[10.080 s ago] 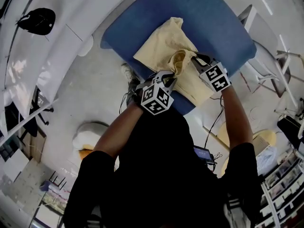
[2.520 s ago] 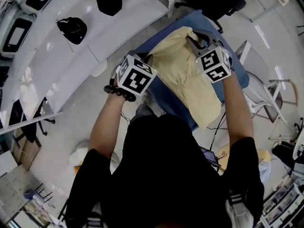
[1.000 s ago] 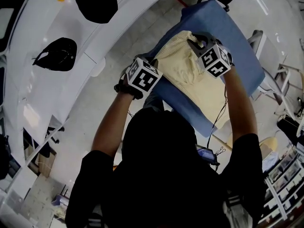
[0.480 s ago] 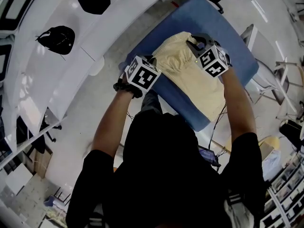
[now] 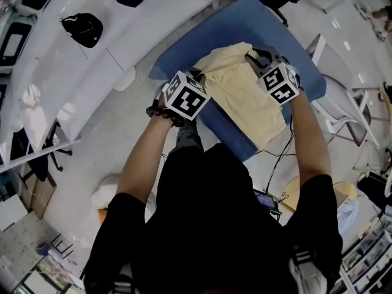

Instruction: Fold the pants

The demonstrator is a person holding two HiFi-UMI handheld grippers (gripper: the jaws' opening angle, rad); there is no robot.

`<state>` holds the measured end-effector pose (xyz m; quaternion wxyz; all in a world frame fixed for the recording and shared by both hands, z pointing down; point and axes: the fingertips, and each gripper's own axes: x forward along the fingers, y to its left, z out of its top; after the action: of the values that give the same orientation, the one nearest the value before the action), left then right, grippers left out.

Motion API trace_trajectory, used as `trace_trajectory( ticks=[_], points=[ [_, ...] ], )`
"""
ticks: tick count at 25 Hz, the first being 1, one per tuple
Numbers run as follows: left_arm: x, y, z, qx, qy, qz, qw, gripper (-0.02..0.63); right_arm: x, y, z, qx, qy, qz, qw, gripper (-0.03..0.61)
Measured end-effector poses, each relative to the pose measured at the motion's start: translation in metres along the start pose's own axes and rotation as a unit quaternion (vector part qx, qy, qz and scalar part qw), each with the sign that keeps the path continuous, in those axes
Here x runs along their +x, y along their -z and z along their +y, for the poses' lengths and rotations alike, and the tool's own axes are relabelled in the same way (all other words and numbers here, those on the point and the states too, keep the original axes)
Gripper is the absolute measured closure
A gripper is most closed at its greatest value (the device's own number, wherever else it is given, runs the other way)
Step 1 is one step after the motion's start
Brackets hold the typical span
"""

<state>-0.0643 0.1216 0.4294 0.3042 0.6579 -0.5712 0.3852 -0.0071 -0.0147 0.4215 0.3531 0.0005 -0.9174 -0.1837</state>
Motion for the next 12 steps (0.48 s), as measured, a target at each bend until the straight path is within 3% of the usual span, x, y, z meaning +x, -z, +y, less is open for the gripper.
trace_trajectory(
  ticks=[12],
  points=[
    [-0.004, 0.003, -0.112, -0.001, 0.001, 0.001, 1.0, 0.583, -0.069, 0.057, 0.03, -0.023, -0.012, 0.003, 1.0, 0.497]
  ],
)
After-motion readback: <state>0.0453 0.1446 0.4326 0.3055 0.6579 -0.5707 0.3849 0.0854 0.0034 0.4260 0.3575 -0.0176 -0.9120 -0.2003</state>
